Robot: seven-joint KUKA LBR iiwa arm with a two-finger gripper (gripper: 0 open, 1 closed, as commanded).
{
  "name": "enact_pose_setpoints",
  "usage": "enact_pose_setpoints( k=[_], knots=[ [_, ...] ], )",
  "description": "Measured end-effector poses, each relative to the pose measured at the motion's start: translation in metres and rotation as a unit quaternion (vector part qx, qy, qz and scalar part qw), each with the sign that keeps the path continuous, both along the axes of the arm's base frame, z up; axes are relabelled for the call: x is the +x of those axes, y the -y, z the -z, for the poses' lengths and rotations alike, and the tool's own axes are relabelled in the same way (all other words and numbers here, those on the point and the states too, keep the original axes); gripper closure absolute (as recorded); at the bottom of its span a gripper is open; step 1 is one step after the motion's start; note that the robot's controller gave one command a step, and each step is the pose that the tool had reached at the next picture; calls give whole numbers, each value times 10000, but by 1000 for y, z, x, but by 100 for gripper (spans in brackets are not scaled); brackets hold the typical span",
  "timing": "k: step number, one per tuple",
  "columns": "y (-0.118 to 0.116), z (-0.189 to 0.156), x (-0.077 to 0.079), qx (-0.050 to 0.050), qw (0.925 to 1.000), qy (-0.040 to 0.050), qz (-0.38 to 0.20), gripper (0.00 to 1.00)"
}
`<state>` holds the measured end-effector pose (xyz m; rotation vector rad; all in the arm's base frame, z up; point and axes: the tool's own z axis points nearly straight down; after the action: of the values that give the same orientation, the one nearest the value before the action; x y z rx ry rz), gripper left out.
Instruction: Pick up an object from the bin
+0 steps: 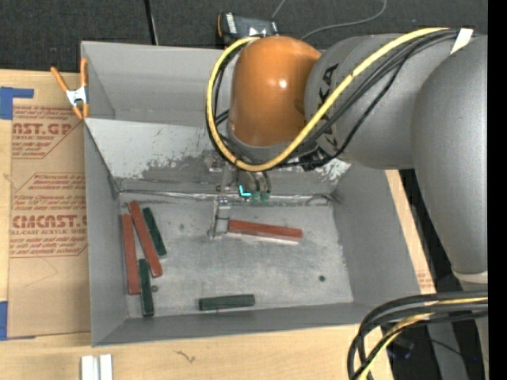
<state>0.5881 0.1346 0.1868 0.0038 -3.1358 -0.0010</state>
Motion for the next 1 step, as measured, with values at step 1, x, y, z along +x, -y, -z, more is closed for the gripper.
enact_pose_setpoints(
  k=[1],
  knots=[
    [65, 109, -1, -5, 9985, -1, -540, 0]
  ],
)
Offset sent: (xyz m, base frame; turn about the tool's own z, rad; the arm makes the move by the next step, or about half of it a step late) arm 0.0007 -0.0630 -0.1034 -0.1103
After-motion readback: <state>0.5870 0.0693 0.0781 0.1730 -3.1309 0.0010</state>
